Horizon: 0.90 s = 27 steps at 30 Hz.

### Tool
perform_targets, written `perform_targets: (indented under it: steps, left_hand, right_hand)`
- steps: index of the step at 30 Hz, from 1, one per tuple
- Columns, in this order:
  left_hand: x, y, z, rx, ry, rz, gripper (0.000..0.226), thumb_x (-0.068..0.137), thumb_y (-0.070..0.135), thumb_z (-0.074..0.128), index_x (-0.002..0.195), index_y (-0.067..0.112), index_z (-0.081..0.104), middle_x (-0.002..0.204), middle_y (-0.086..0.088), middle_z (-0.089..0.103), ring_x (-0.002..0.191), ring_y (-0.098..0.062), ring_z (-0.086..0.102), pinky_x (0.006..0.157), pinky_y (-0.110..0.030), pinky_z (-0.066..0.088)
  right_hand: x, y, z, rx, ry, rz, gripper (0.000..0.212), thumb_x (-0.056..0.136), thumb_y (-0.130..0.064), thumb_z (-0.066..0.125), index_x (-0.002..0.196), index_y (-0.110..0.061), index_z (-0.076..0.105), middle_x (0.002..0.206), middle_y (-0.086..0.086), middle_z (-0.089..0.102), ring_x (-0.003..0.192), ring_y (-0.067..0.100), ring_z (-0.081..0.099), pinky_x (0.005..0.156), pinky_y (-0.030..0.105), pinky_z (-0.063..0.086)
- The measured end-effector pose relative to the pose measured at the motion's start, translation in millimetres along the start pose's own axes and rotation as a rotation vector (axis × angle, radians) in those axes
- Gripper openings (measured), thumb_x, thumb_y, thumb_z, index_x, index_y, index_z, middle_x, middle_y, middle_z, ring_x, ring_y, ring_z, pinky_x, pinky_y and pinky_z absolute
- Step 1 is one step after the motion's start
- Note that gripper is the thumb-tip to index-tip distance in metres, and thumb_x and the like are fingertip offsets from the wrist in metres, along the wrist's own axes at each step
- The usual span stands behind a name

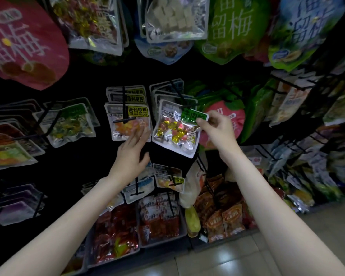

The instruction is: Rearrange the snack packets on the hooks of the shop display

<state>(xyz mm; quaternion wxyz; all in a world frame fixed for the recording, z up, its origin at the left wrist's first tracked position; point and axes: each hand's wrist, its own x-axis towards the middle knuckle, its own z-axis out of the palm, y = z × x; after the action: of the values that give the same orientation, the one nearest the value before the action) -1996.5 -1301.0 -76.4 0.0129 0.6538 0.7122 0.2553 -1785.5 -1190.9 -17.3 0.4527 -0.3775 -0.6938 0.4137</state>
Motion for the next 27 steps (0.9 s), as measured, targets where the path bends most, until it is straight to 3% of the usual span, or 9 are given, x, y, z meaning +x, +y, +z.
perform_targets:
  steps: [2,4,6,10,13,15,19,23,27]
  left_hand:
    - [-6,3,2,-0.105,0.061,-0.032,0.058,0.095,0.018,0.049,0.147,0.021,0.023,0.154,0.001,0.015,0.141,-0.011,0.012,0.113,-0.035,0.016]
    - [-10,8,1,-0.256,0.097,-0.118,0.05,0.096,0.018,0.047,0.144,0.02,0.032,0.151,0.0,0.028,0.14,-0.014,0.022,0.109,-0.026,0.019]
    - [-11,11,-2,-0.428,0.078,-0.223,0.041,0.098,0.019,0.044,0.139,0.02,0.043,0.143,0.001,0.042,0.134,-0.014,0.035,0.104,-0.02,0.027]
    - [-13,6,-17,-0.503,0.057,-0.226,0.031,0.097,0.024,0.045,0.125,0.021,0.057,0.125,0.004,0.057,0.117,-0.009,0.051,0.094,-0.021,0.038]
    - [-17,0,-29,-0.607,0.028,-0.192,0.022,0.095,0.023,0.05,0.114,0.024,0.06,0.112,0.011,0.061,0.102,0.006,0.055,0.088,-0.012,0.041]
    - [-20,-1,-33,-0.653,0.002,-0.162,0.015,0.092,0.018,0.055,0.105,0.022,0.062,0.1,0.012,0.064,0.088,0.015,0.057,0.077,-0.004,0.042]
    - [-22,-11,-40,-0.586,0.076,-0.142,0.015,0.088,0.011,0.062,0.087,0.026,0.063,0.083,0.016,0.064,0.075,0.009,0.059,0.069,-0.008,0.043]
    - [-25,-26,-58,-0.556,0.086,-0.146,0.018,0.086,0.013,0.064,0.082,0.03,0.063,0.08,0.017,0.064,0.075,0.004,0.061,0.071,-0.013,0.045]
    - [-37,-48,-80,-0.533,0.243,-0.222,0.008,0.086,0.013,0.064,0.085,0.021,0.066,0.08,0.016,0.062,0.073,0.009,0.057,0.064,-0.004,0.039]
  right_hand:
    - [-14,-1,-6,0.045,-0.125,0.001,0.007,0.088,-0.01,0.061,0.082,-0.008,0.061,0.078,-0.003,0.063,0.068,-0.004,0.061,0.066,0.012,0.045]
    - [-28,8,-7,-0.153,-0.327,-0.057,0.008,0.089,-0.014,0.061,0.082,-0.01,0.061,0.079,-0.001,0.063,0.074,0.006,0.061,0.07,0.019,0.047]
    - [-38,25,0,-0.37,-0.462,-0.125,0.01,0.089,-0.016,0.061,0.082,-0.009,0.062,0.074,-0.001,0.061,0.066,0.0,0.054,0.063,0.015,0.038]
    - [-42,36,19,-0.3,-0.374,-0.102,0.019,0.09,-0.013,0.06,0.081,-0.029,0.056,0.071,-0.005,0.059,0.062,0.0,0.053,0.056,0.01,0.035]
    - [-35,24,37,-0.197,-0.251,-0.066,0.007,0.09,-0.012,0.06,0.094,-0.018,0.061,0.089,-0.004,0.065,0.086,0.009,0.061,0.076,0.022,0.047]
    - [-32,14,51,-0.12,-0.226,-0.039,0.004,0.089,-0.013,0.061,0.093,-0.014,0.061,0.088,-0.002,0.065,0.087,0.016,0.062,0.077,0.028,0.048]
    - [-34,3,73,-0.009,-0.282,0.006,0.016,0.088,-0.014,0.062,0.082,-0.027,0.056,0.082,-0.008,0.061,0.082,0.015,0.06,0.075,0.027,0.048]
    - [-35,-7,87,0.077,-0.333,0.053,0.011,0.087,-0.008,0.063,0.086,-0.017,0.056,0.085,0.0,0.064,0.072,0.002,0.062,0.071,0.017,0.05]
    - [-42,-28,124,0.181,-0.459,0.096,0.033,0.084,-0.006,0.065,0.106,-0.024,0.048,0.104,0.0,0.066,0.091,0.007,0.065,0.081,0.019,0.052]
